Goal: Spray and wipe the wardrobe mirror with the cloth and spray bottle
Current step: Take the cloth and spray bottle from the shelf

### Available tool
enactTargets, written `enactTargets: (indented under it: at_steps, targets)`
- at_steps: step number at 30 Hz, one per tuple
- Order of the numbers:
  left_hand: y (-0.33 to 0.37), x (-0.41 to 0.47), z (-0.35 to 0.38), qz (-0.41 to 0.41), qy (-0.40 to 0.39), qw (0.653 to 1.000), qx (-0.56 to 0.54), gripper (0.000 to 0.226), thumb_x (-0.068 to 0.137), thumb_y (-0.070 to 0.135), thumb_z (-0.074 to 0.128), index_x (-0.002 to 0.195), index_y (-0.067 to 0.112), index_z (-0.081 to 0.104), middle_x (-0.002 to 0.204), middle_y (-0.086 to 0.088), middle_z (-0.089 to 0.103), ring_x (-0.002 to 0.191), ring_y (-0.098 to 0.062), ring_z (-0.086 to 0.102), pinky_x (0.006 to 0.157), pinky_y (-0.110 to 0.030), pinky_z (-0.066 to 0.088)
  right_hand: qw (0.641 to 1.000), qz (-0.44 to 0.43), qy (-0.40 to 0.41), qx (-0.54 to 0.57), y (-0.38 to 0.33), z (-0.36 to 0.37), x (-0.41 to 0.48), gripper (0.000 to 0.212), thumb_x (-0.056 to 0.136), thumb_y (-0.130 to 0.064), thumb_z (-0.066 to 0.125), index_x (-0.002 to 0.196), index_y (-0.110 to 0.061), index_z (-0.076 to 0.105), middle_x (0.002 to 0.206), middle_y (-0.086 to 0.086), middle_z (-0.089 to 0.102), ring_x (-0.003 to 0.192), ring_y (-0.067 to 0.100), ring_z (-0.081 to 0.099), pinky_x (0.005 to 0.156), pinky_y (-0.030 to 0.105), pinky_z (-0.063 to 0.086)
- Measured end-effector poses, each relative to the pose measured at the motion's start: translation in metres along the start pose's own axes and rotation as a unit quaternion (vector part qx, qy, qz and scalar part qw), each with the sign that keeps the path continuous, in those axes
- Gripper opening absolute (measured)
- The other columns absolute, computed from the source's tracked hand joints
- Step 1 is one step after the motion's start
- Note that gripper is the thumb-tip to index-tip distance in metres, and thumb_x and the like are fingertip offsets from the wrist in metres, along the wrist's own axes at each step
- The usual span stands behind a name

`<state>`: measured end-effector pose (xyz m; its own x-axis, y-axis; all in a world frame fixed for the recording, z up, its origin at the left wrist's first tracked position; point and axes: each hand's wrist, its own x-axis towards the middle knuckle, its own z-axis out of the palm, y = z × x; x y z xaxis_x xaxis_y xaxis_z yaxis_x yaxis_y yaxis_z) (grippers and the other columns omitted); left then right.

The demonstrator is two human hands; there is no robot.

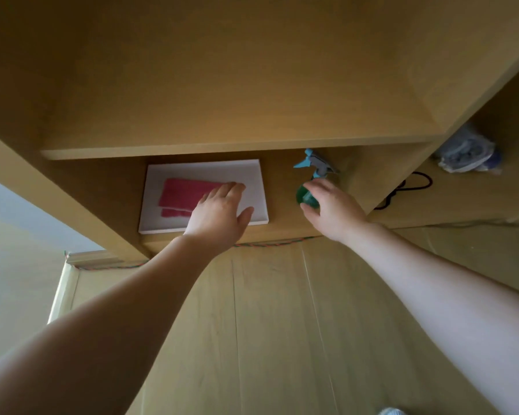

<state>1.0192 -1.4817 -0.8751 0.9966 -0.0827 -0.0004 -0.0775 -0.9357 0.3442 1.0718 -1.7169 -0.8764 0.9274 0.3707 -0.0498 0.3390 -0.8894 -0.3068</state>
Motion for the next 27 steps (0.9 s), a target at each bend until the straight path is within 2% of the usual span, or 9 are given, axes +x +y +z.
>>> enactTargets:
  at_steps: [2,4,6,11,13,17,21,24,27]
  targets:
    - [-0.001,0.003,0.006,0.0,0.005,1.0,-0.004,0.054,0.095,0.04,0.048,0.141,0.013,0.038,0.142,-0.008,0.045,0.129,-0.028,0.042,0.107,-0.042,0.034,1.0,0.012,0.011,-0.025,0.008,0.001,0.016,0.056,0.098,-0.036,0.048,0.148,-0.014,0.034,0.156,0.006,0.029,0.135,0.027,0.041,0.103,0.04,0.044]
    - [-0.004,0.007,0.008,0.003,0.011,1.0,-0.003,0.053,0.094,0.04,0.047,0.139,0.013,0.04,0.139,-0.009,0.047,0.125,-0.029,0.044,0.104,-0.042,0.036,0.998,0.035,0.003,-0.043,0.015,0.003,0.031,0.062,0.099,-0.035,0.047,0.152,-0.016,0.024,0.161,0.004,0.015,0.144,0.026,0.027,0.11,0.041,0.037]
    - [-0.007,0.009,0.008,0.002,0.019,1.0,-0.009,0.05,0.093,0.039,0.047,0.135,0.012,0.043,0.134,-0.009,0.05,0.121,-0.029,0.047,0.1,-0.042,0.039,0.997,0.059,-0.006,-0.041,0.021,0.006,0.043,0.066,0.099,-0.034,0.047,0.155,-0.017,0.015,0.163,0.003,0.007,0.146,0.026,0.021,0.113,0.042,0.035]
    - [-0.007,0.01,0.012,0.007,0.022,1.0,-0.008,0.052,0.094,0.039,0.047,0.138,0.012,0.041,0.137,-0.008,0.048,0.123,-0.029,0.046,0.103,-0.042,0.038,0.995,0.075,0.014,-0.056,0.033,0.016,0.063,0.07,0.099,-0.032,0.049,0.155,-0.015,0.01,0.161,0.011,0.011,0.146,0.032,0.017,0.115,0.044,0.029]
    - [-0.008,0.012,0.014,0.01,0.025,1.0,-0.007,0.053,0.094,0.039,0.047,0.139,0.012,0.04,0.139,-0.008,0.047,0.124,-0.029,0.046,0.103,-0.042,0.038,0.994,0.09,0.017,-0.052,0.038,0.019,0.069,0.072,0.098,-0.032,0.05,0.155,-0.013,0.009,0.16,0.012,0.015,0.145,0.033,0.022,0.114,0.044,0.031]
    - [-0.01,0.013,0.016,0.016,0.026,0.999,-0.006,0.054,0.094,0.039,0.046,0.14,0.012,0.039,0.139,-0.008,0.047,0.126,-0.028,0.045,0.104,-0.042,0.037,0.991,0.125,0.045,-0.032,0.046,0.023,0.077,0.062,0.098,-0.027,0.051,0.151,-0.011,0.022,0.147,0.014,0.039,0.126,0.034,0.048,0.096,0.043,0.048]
    - [-0.01,0.01,0.021,0.025,0.028,0.999,-0.007,0.056,0.095,0.04,0.048,0.142,0.012,0.037,0.14,-0.008,0.047,0.127,-0.027,0.044,0.105,-0.04,0.035,0.985,0.141,0.09,0.035,0.051,0.023,0.073,0.036,0.098,-0.021,0.05,0.132,-0.01,0.05,0.125,0.016,0.057,0.106,0.033,0.058,0.082,0.037,0.049]
    - [-0.009,0.01,0.023,0.031,0.033,0.999,-0.007,0.056,0.094,0.04,0.049,0.142,0.013,0.037,0.14,-0.007,0.048,0.127,-0.026,0.045,0.103,-0.038,0.036,0.985,0.131,0.092,0.068,0.048,0.023,0.061,0.03,0.098,-0.022,0.052,0.125,-0.008,0.055,0.117,0.016,0.062,0.101,0.034,0.06,0.083,0.042,0.051]
    - [-0.007,0.009,0.022,0.041,0.036,0.998,-0.011,0.057,0.094,0.04,0.05,0.143,0.013,0.037,0.14,-0.007,0.048,0.127,-0.025,0.045,0.103,-0.037,0.037,0.99,0.098,0.081,0.068,0.034,0.023,0.046,0.032,0.099,-0.025,0.049,0.127,-0.011,0.056,0.111,0.015,0.066,0.097,0.034,0.062,0.081,0.045,0.053]
